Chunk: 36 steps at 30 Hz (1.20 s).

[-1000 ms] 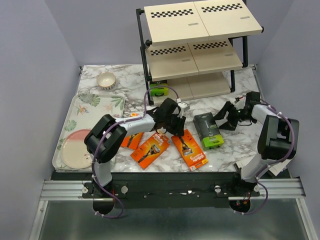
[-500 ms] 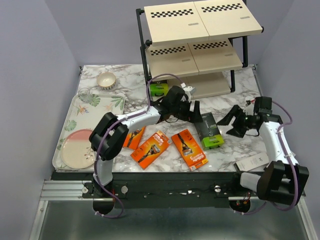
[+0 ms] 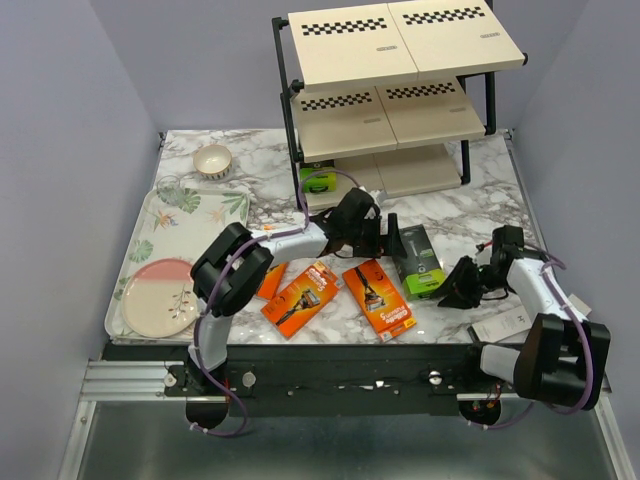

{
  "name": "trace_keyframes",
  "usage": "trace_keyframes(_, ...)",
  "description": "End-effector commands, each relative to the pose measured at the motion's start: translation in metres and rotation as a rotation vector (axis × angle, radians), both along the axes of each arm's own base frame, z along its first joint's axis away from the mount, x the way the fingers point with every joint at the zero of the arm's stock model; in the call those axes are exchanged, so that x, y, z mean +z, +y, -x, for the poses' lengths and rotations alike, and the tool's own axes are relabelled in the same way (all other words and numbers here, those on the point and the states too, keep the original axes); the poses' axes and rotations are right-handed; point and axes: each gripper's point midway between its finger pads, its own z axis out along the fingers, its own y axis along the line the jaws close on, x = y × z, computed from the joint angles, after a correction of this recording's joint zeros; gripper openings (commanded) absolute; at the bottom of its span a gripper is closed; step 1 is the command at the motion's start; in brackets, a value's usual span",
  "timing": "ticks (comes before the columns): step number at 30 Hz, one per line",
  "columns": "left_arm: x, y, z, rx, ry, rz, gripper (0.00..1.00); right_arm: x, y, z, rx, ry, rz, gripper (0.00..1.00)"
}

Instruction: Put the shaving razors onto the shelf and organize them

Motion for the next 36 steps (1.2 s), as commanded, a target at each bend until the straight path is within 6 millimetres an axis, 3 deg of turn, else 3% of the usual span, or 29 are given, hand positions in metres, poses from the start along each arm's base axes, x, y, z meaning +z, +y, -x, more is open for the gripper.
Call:
trace_keyframes(1,-0.010,-0.008,-0.004,0.040,0.040,0.041,0.94,-0.012,-0.004,-0.004,-0.012,-0.027,0.038,0.41)
trace_keyframes(14,-0.018,-0.009,-0.006,0.046,0.052,0.038,0.93,-0.032,-0.003,-0.029,-0.137,-0.056,0.003,0.41)
trace_keyframes(20,-0.024,-0.008,-0.007,0.066,0.073,0.039,0.94,-0.029,0.004,-0.044,-0.145,-0.140,-0.056,0.26)
trace_keyframes(25,-0.009,0.003,-0.012,0.161,0.085,0.042,0.99,-0.008,0.019,-0.059,-0.128,-0.297,-0.177,0.01)
trace_keyframes(32,0.001,0.011,0.005,0.195,0.162,0.105,0.99,0.042,0.025,-0.090,-0.182,-0.427,-0.299,0.01)
trace_keyframes(36,0.007,0.001,0.000,0.203,0.165,0.173,0.99,0.051,0.020,-0.107,-0.227,-0.486,-0.294,0.01)
